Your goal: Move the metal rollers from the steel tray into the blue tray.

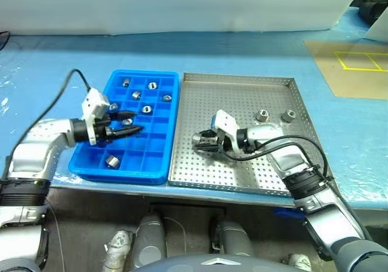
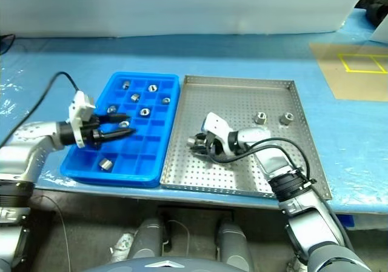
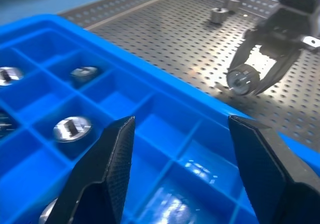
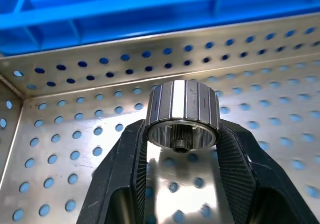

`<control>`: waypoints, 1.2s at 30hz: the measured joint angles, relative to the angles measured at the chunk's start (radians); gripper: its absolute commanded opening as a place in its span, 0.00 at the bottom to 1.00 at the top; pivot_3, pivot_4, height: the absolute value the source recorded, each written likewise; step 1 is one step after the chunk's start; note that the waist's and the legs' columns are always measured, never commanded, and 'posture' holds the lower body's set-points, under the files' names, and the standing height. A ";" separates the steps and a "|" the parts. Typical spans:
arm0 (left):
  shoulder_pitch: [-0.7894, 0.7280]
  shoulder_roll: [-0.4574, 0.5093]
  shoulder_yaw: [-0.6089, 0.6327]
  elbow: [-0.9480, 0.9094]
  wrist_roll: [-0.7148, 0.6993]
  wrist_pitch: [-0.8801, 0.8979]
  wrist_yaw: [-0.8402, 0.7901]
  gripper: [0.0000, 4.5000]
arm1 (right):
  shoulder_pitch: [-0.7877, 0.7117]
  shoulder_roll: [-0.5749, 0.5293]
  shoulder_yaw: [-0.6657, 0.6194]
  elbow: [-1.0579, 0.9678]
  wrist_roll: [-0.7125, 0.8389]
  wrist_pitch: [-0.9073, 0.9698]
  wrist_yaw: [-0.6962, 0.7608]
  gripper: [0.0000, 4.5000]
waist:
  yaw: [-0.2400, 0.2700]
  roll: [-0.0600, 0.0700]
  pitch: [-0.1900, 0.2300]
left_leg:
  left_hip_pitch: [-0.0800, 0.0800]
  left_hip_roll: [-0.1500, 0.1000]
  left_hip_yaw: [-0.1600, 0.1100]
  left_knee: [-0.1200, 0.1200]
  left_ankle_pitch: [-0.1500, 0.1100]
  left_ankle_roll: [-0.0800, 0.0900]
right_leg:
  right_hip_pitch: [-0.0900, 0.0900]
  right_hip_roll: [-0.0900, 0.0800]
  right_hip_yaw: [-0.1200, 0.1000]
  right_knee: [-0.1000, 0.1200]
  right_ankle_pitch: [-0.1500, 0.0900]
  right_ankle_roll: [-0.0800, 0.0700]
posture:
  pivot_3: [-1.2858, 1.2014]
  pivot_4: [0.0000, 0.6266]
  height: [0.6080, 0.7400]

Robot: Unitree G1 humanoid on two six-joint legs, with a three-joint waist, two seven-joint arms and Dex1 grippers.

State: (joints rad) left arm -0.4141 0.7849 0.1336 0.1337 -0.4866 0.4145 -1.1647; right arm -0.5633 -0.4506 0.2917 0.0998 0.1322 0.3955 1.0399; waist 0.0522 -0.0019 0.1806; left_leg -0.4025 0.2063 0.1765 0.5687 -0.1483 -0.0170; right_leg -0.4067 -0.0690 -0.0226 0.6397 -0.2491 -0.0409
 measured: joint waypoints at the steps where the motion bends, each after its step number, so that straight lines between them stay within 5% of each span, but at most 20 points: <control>1: -0.007 0.007 0.012 0.016 0.001 -0.008 -0.001 0.69 | -0.014 0.003 -0.012 0.000 0.007 0.005 -0.008 0.36 | -0.002 0.000 0.000 | 0.000 0.000 0.000 0.000 0.000 0.000 | 0.000 0.000 0.000 0.000 0.000 0.000 | 0.51 0.24 1.00; 9: -0.035 0.068 0.076 0.115 0.012 -0.048 -0.006 0.69 | -0.187 0.225 -0.034 0.012 0.041 -0.008 -0.090 0.36 | 0.000 0.000 0.000 | -0.001 0.000 -0.001 -0.005 0.001 -0.001 | -0.002 0.003 -0.002 0.000 -0.002 -0.004 | 0.54 0.24 1.00; 17: 0.120 0.099 0.164 0.002 -0.029 -0.015 -0.013 0.69 | -0.260 0.412 0.068 0.306 -0.025 -0.144 -0.117 0.36 | 0.021 -0.001 0.000 | -0.007 0.001 -0.001 -0.007 0.003 -0.006 | -0.011 0.002 -0.003 0.001 -0.003 -0.004 | 0.58 0.24 1.00; 30: 0.252 0.097 0.231 -0.147 -0.082 0.031 0.052 0.69 | -0.291 0.522 0.119 0.462 -0.103 -0.244 -0.085 0.36 | 0.049 -0.001 0.000 | -0.008 0.001 -0.003 -0.007 0.004 -0.007 | -0.011 0.002 -0.004 0.001 -0.003 -0.004 | 0.59 0.24 1.00; 31: 0.255 0.096 0.231 -0.148 -0.082 0.031 0.056 0.69 | -0.291 0.522 0.122 0.470 -0.108 -0.250 -0.080 0.53 | 0.049 -0.001 0.000 | -0.008 0.001 -0.003 -0.007 0.004 -0.007 | -0.011 0.002 -0.004 0.001 -0.003 -0.004 | 0.59 0.24 1.00; 36: 0.252 0.094 0.229 -0.152 -0.084 0.032 0.059 0.69 | -0.289 0.521 0.122 0.493 -0.133 -0.293 -0.094 0.89 | 0.050 -0.001 0.000 | -0.007 0.001 -0.003 -0.007 0.006 -0.010 | -0.011 0.003 -0.004 0.001 -0.003 -0.004 | 0.59 0.24 1.00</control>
State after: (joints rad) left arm -0.1617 0.8784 0.3627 -0.0186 -0.5710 0.4465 -1.1054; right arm -0.8526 0.0705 0.4133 0.5932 -0.0007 0.1026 0.9456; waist 0.1019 -0.0032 0.1805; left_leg -0.4100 0.2073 0.1732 0.5612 -0.1424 -0.0273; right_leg -0.4175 -0.0663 -0.0265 0.6410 -0.2516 -0.0453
